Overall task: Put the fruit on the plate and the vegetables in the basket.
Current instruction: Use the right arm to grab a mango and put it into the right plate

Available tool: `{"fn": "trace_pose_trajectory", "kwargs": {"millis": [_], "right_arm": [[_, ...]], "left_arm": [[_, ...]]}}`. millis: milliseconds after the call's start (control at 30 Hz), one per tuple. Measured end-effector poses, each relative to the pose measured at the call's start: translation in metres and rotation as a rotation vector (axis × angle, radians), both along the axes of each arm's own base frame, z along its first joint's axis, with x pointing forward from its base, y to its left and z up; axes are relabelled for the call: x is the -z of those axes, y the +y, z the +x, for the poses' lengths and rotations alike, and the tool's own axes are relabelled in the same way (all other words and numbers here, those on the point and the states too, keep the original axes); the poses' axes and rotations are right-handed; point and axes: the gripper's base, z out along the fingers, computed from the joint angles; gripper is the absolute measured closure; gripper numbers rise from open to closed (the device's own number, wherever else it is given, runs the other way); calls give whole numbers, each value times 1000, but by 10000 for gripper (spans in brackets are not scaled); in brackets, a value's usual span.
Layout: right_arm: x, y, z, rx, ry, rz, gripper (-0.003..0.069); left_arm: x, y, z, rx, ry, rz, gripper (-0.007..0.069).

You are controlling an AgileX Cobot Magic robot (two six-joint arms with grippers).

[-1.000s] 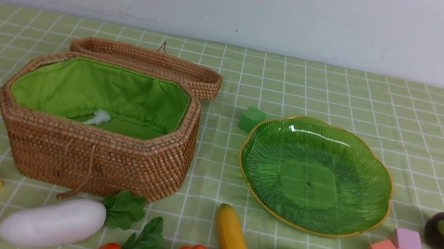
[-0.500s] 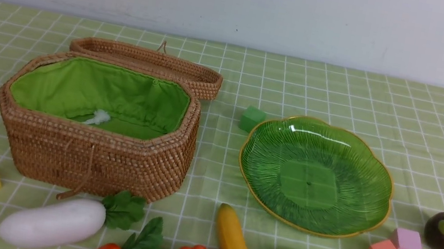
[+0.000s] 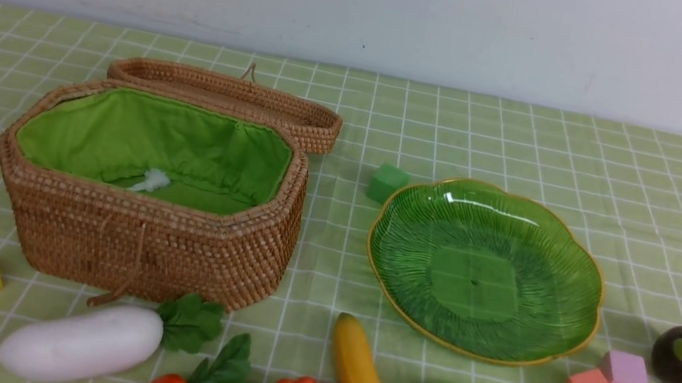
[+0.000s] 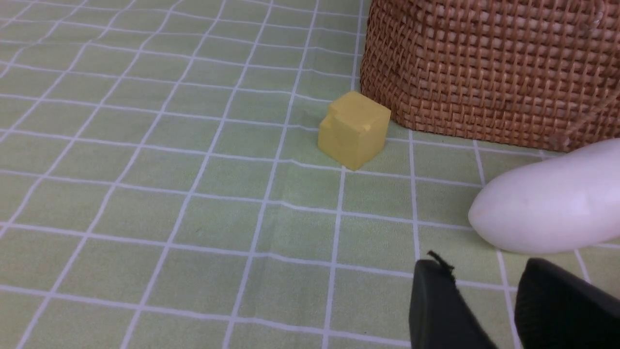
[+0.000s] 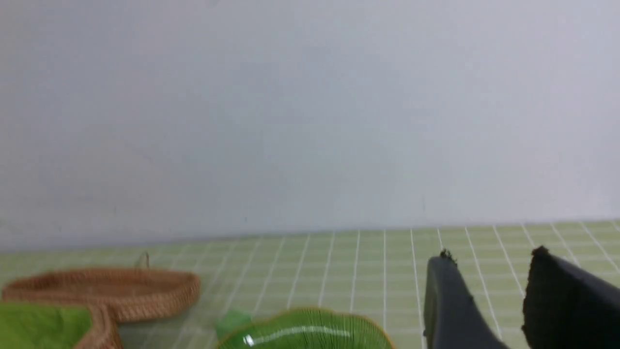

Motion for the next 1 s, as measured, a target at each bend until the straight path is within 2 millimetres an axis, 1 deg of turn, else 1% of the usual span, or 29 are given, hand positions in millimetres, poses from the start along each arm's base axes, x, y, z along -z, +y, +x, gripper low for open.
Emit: {"fn": "trace_pose_trajectory", "kwargs": {"millis": [100, 200, 333, 400, 433, 467, 500, 600, 667, 733, 800, 833, 867, 900, 933, 967, 1000], "right_arm": [[17, 1, 28, -21, 148, 17, 418], [36, 3, 49, -58, 308, 36, 418], [62, 8, 67, -118, 525, 51, 418], [74, 9, 73, -137, 621, 78, 416], [83, 11, 78, -144, 702, 114, 412], [88, 11, 79, -144, 751, 140, 409], [97, 11, 83, -132, 831, 174, 398], [119, 8, 92, -77, 995, 207, 361], [133, 4, 97, -12, 1093, 219, 294], [140, 2, 100, 33, 1137, 247, 250], [151, -1, 107, 139, 1192, 333, 158], [155, -2, 110, 199, 1199, 405, 96], [155, -2, 111, 199, 1202, 405, 88], [157, -2, 114, 260, 1194, 491, 34], [158, -3, 116, 293, 1181, 544, 3], [157, -3, 118, 321, 1164, 594, -9], [157, -3, 118, 326, 1160, 605, -13]], "left_arm": [[0, 0, 0, 0, 0, 0, 386], [0, 0, 0, 0, 0, 0, 386], [0, 0, 0, 0, 0, 0, 386], [0, 0, 0, 0, 0, 0, 386], [0, 0, 0, 0, 0, 0, 386], [0, 0, 0, 0, 0, 0, 386], [0, 0, 0, 0, 0, 0, 386], [0, 0, 0, 0, 0, 0, 386], [0, 0, 0, 0, 0, 0, 386], [0, 0, 0, 0, 0, 0, 386], [0, 0, 0, 0, 0, 0, 386], [0, 0, 0, 0, 0, 0, 386], [0, 0, 0, 0, 0, 0, 386], [0, 0, 0, 0, 0, 0, 386], [0, 0, 0, 0, 0, 0, 386], [0, 0, 0, 0, 0, 0, 386], [0, 0, 0, 0, 0, 0, 386]]}}
